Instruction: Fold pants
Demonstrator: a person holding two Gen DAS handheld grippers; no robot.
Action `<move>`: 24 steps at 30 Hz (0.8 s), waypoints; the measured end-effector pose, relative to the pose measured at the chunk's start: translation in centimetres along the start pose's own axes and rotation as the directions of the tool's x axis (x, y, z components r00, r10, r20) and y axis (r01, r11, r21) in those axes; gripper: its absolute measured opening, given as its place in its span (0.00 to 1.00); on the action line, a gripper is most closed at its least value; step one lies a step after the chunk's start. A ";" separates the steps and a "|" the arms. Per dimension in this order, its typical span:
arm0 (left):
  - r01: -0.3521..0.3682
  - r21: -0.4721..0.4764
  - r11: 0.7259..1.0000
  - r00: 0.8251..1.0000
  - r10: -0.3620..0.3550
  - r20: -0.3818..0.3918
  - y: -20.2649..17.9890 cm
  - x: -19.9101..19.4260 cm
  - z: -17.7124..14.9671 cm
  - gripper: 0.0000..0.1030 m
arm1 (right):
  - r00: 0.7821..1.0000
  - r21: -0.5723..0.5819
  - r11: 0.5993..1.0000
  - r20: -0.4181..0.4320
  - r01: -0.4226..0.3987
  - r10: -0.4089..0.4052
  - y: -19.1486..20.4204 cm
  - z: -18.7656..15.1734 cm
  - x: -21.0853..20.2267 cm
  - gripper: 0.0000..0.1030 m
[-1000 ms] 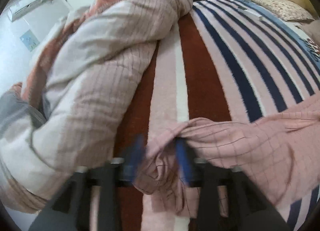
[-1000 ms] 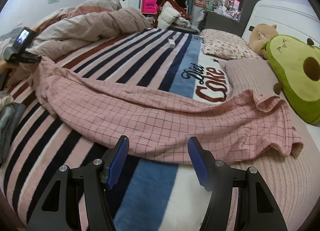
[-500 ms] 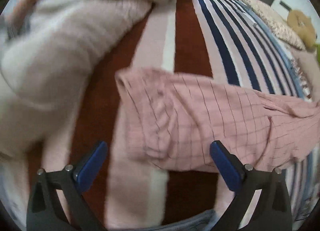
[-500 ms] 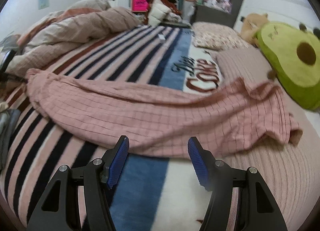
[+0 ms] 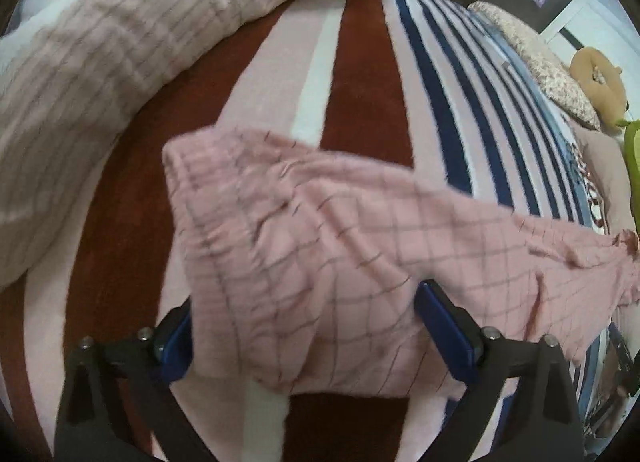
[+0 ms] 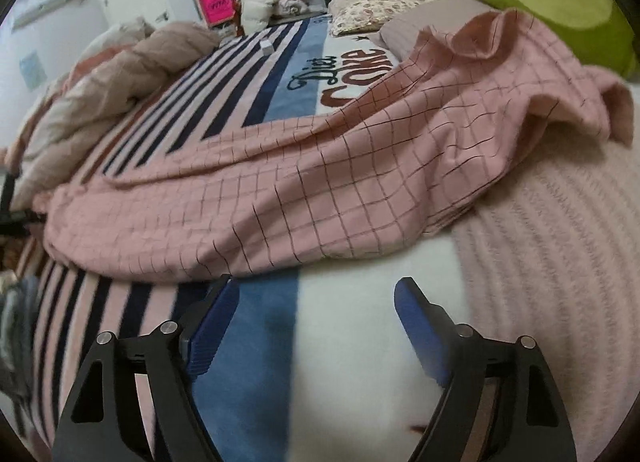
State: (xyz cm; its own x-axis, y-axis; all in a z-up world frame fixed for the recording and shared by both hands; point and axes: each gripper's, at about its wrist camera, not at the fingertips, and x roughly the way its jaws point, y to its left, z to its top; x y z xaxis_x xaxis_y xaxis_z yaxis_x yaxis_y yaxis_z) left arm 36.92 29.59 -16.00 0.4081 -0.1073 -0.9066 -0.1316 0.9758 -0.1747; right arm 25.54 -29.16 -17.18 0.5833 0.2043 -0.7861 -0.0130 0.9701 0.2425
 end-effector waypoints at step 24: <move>-0.132 -0.039 0.990 0.983 0.136 0.123 1.8 -3.2 0.0 0.12 | 0.989 0.229 0.974 0.148 -0.003 -0.032 -0.3 2.8 4.3 0.60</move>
State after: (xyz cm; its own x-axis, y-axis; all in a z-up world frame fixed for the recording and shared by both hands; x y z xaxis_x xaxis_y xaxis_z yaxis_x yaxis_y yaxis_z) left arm 35.34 31.71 -13.40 0.4944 0.0509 -0.8678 -0.2194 0.9733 -0.0679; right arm 30.34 -28.98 -19.01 0.6969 0.1519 -0.7009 0.1712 0.9138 0.3683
